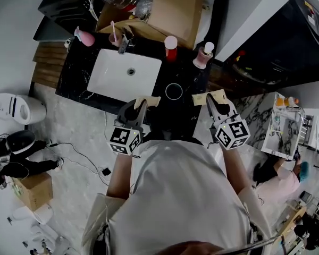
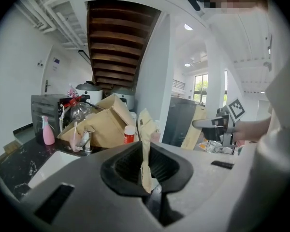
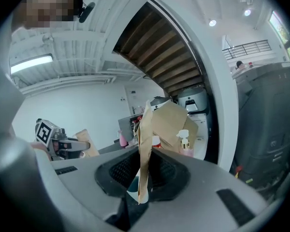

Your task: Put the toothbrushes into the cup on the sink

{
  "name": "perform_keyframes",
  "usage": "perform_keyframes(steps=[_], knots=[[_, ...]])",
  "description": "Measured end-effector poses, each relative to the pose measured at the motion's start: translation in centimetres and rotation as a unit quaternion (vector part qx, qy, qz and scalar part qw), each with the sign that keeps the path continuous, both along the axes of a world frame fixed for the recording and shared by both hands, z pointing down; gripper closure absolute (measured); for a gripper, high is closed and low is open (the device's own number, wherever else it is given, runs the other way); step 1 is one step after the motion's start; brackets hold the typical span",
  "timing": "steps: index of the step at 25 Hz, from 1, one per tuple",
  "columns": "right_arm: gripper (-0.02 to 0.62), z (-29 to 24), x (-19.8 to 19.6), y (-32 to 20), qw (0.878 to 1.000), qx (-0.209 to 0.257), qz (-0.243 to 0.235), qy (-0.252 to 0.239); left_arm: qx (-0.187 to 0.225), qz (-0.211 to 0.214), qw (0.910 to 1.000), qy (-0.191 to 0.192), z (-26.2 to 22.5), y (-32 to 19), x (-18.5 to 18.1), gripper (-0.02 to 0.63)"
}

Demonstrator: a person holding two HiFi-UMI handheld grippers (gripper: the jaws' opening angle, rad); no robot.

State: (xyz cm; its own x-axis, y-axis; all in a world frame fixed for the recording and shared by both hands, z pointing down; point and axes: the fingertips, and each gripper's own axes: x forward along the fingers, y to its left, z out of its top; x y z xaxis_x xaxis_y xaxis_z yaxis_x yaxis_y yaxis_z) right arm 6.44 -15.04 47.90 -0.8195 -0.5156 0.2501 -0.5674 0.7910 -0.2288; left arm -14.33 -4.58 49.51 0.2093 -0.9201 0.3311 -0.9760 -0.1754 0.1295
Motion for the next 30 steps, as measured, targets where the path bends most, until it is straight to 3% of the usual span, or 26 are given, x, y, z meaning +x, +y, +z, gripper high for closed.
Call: perform_keyframes(steps=[7, 16, 30], knots=[[0.532, -0.7, -2.1, -0.4, 1.0, 0.012, 0.004, 0.008, 0.002, 0.024, 0.9997, 0.001, -0.1, -1.0, -1.2, 0.574], [0.532, -0.3, -6.4, -1.1, 0.999, 0.025, -0.029, 0.019, -0.005, 0.013, 0.9999, 0.003, 0.1, -0.3, -4.1, 0.573], [0.532, 6.7, -10.7, -1.0, 0.996, 0.009, -0.061, 0.058, -0.026, -0.007, 0.9995, 0.015, 2.0, 0.8, -6.5, 0.572]])
